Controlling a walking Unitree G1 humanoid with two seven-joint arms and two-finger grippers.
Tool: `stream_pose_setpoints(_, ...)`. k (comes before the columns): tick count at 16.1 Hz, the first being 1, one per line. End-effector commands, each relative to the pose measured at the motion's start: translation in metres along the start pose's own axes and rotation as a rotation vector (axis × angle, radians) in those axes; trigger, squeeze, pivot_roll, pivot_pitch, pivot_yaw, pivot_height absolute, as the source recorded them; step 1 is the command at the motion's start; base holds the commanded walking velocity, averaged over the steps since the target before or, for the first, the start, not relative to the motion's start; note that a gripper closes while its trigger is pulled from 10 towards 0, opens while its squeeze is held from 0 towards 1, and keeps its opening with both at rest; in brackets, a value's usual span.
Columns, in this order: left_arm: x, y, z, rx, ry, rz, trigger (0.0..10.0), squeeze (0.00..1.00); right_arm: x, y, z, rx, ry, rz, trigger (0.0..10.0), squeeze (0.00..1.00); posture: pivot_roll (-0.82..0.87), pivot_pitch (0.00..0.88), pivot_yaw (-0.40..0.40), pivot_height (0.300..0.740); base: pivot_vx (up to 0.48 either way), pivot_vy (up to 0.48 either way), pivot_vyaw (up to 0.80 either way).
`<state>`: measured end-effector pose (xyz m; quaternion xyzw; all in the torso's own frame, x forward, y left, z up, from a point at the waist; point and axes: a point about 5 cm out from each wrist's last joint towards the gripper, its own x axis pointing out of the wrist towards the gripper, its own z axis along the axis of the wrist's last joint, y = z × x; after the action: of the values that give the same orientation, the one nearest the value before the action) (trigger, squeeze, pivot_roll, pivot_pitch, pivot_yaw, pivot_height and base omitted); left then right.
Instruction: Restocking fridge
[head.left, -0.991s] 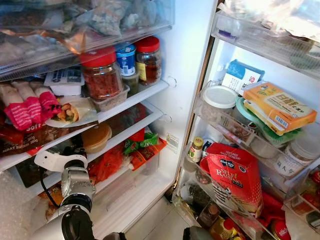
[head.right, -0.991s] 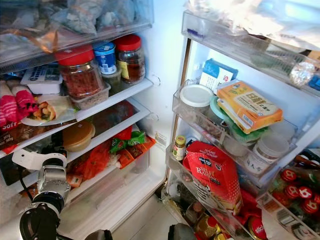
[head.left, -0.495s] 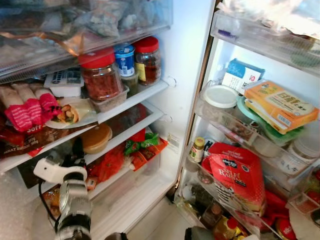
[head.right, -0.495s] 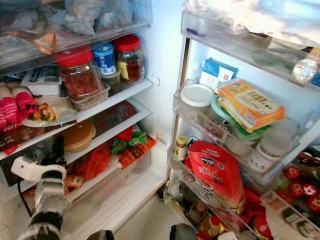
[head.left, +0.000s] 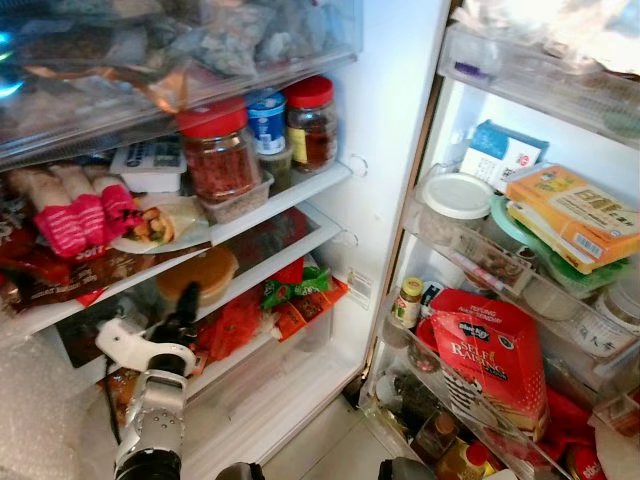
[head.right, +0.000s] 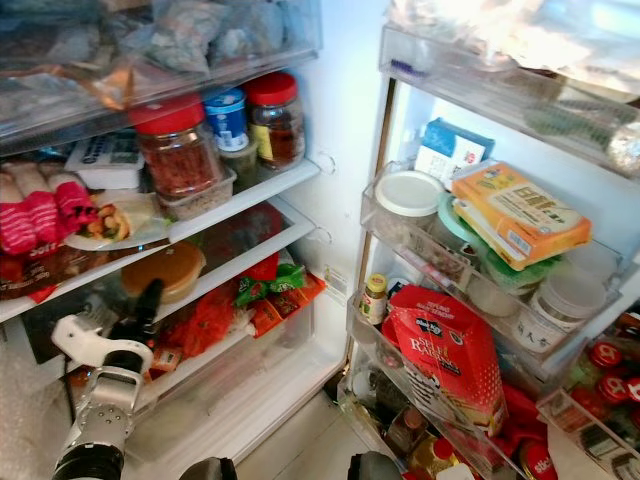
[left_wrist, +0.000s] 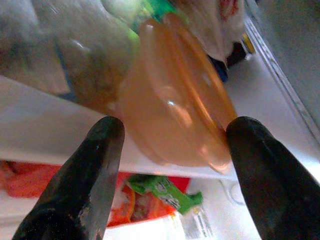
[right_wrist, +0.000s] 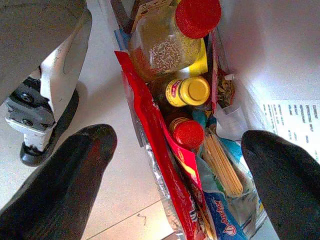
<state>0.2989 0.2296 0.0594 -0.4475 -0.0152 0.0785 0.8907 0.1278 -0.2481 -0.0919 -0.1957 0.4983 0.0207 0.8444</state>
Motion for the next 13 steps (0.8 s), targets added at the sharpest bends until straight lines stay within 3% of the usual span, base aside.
stream_pose_setpoints(1, 0.000, -0.007, -0.003, -0.004, 0.028, -0.031, 10.0, 0.00, -0.002, -0.004, -0.008, 0.024, 0.022, -0.013, 10.0, 0.00, -0.17, 0.000, -0.009, 0.631, 0.000, 0.000, 0.00)
stream_pose_setpoints(4, 0.006, -0.021, -0.008, -0.021, 0.078, -0.093, 10.0, 0.00, -0.004, -0.006, -0.015, 0.028, 0.025, -0.018, 10.0, 0.00, -0.18, 0.000, -0.004, 0.631, 0.000, 0.000, 0.00)
stream_pose_setpoints(7, 0.018, -0.031, -0.005, -0.009, 0.061, -0.118, 10.0, 0.00, -0.004, -0.001, -0.015, 0.028, 0.018, -0.015, 10.0, 0.00, -0.18, 0.000, -0.010, 0.631, 0.000, 0.000, 0.00)
stream_pose_setpoints(10, 0.028, -0.035, 0.000, -0.003, 0.036, -0.098, 10.0, 0.00, -0.003, 0.002, -0.011, 0.025, 0.014, -0.010, 10.0, 0.00, -0.19, 0.000, -0.010, 0.631, 0.000, 0.000, 0.00)
stream_pose_setpoints(13, 0.035, -0.037, -0.009, 0.023, 0.067, -0.084, 10.0, 0.00, -0.002, 0.004, -0.008, 0.025, 0.011, -0.008, 10.0, 0.00, -0.20, 0.000, -0.013, 0.631, 0.000, 0.000, 0.00)
